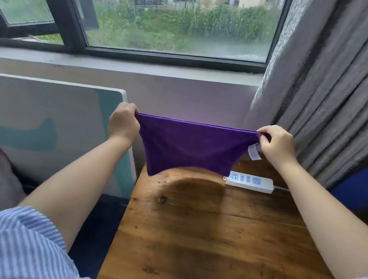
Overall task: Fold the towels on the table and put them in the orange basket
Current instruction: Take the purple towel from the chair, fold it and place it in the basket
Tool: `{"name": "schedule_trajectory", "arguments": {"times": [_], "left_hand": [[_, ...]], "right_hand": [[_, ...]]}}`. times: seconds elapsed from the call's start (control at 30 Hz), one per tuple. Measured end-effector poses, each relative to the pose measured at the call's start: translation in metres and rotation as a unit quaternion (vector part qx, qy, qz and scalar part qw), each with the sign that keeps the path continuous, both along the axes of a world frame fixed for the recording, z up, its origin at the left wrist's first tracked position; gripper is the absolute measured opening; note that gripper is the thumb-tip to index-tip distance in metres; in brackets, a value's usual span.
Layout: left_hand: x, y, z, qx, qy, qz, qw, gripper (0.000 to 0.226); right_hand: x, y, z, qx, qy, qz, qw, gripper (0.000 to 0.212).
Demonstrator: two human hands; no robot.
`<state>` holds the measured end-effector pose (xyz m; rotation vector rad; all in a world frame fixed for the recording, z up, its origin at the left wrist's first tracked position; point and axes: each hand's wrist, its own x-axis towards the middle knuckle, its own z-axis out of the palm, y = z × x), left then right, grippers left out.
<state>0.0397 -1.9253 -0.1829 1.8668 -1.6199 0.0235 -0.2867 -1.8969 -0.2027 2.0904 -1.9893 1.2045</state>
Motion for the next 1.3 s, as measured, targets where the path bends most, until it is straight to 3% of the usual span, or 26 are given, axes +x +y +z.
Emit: {"name": "schedule_trajectory", "arguments": {"times": [0.13,0.27,0.43,0.63,0.77,1.17,1.3], "left_hand": [[0.024,0.023,-0.035,0.026,-0.034,-0.012,0.999,0.024],[0.043,0.061,-0.094,0.170,-0.117,-0.077,0.975,0.020],[0.044,0.109,-0.160,0.371,-0.257,-0.171,0.876,0.019],[0.041,0.152,-0.222,0.434,-0.409,-0.277,0.753,0.028],[0.048,0.176,-0.250,0.470,-0.417,-0.323,0.707,0.028],[0.058,0.211,-0.293,0.534,-0.388,-0.367,0.655,0.027],[0.050,0.195,-0.287,0.592,-0.401,-0.378,0.588,0.027]], "right_hand": [[0.007,0.020,-0.024,0.028,0.034,0.073,0.996,0.013],[0.008,0.051,-0.076,0.141,0.075,0.144,0.977,0.010],[0.014,0.098,-0.151,0.326,0.156,0.183,0.914,0.015],[0.021,0.153,-0.223,0.439,0.323,0.202,0.814,0.023],[0.027,0.178,-0.244,0.457,0.380,0.222,0.773,0.024],[0.046,0.209,-0.267,0.552,0.455,0.257,0.650,0.026],[0.056,0.187,-0.258,0.626,0.422,0.269,0.598,0.036]]}}
